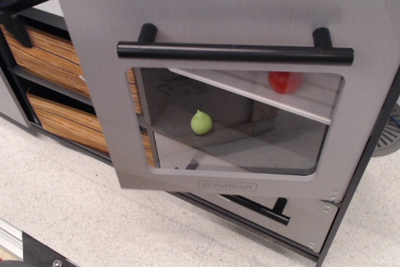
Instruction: Open oven
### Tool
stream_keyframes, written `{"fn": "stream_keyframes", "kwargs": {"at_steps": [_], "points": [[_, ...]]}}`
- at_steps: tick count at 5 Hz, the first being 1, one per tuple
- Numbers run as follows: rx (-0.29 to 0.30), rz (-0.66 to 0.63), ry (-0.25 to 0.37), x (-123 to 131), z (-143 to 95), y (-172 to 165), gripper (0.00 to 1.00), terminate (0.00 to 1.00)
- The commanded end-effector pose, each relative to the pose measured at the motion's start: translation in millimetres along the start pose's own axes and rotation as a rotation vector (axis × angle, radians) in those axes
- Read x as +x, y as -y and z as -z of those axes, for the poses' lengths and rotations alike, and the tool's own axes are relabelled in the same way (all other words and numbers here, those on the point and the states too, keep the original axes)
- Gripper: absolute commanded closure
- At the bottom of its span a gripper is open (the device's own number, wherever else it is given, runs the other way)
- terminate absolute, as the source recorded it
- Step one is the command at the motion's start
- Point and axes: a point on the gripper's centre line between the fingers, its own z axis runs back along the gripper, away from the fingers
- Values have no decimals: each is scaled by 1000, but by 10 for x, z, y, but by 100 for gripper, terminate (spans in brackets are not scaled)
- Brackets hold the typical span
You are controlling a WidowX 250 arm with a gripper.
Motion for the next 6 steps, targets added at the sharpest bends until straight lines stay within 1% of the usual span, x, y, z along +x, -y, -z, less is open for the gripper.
{"fn": "stream_keyframes", "kwargs": {"at_steps": [1, 2, 3, 4, 5, 6], "points": [[-7, 178, 38, -300, -237, -231, 0, 0], [17, 280, -68, -654, -96, -227, 0, 0], [-15, 368, -140, -1113, -30, -50, 0, 0], [-57, 379, -141, -1398, -67, 260, 0, 0], [-72, 366, -150, -1438, -48, 455, 0, 0], [-72, 366, -150, -1438, -48, 455, 0, 0]]}}
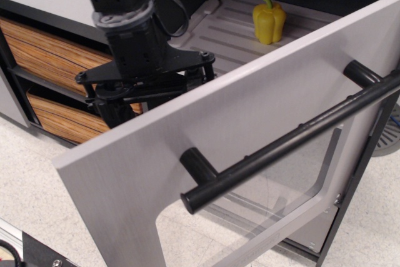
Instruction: Open oven
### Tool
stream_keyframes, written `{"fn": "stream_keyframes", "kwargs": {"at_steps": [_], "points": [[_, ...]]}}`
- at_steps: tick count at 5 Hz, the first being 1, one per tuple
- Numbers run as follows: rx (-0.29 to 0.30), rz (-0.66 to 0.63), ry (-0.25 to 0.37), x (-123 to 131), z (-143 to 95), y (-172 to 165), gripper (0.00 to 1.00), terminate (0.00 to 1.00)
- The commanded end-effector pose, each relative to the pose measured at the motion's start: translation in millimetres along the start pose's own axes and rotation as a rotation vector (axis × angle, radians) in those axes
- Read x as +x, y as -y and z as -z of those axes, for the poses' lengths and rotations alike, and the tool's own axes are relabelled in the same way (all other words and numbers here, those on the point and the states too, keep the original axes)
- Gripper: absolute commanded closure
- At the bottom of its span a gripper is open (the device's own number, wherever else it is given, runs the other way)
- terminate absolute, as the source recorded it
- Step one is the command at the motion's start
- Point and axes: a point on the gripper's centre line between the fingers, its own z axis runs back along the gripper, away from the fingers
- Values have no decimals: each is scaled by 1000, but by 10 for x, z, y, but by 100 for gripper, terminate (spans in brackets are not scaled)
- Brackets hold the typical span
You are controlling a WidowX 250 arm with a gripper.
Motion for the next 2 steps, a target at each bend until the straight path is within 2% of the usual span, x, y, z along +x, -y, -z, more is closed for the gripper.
{"fn": "stream_keyframes", "kwargs": {"at_steps": [1, 2], "points": [[-16, 9, 34, 21, -166, -144, 0, 0], [-16, 9, 34, 21, -166, -144, 0, 100]]}}
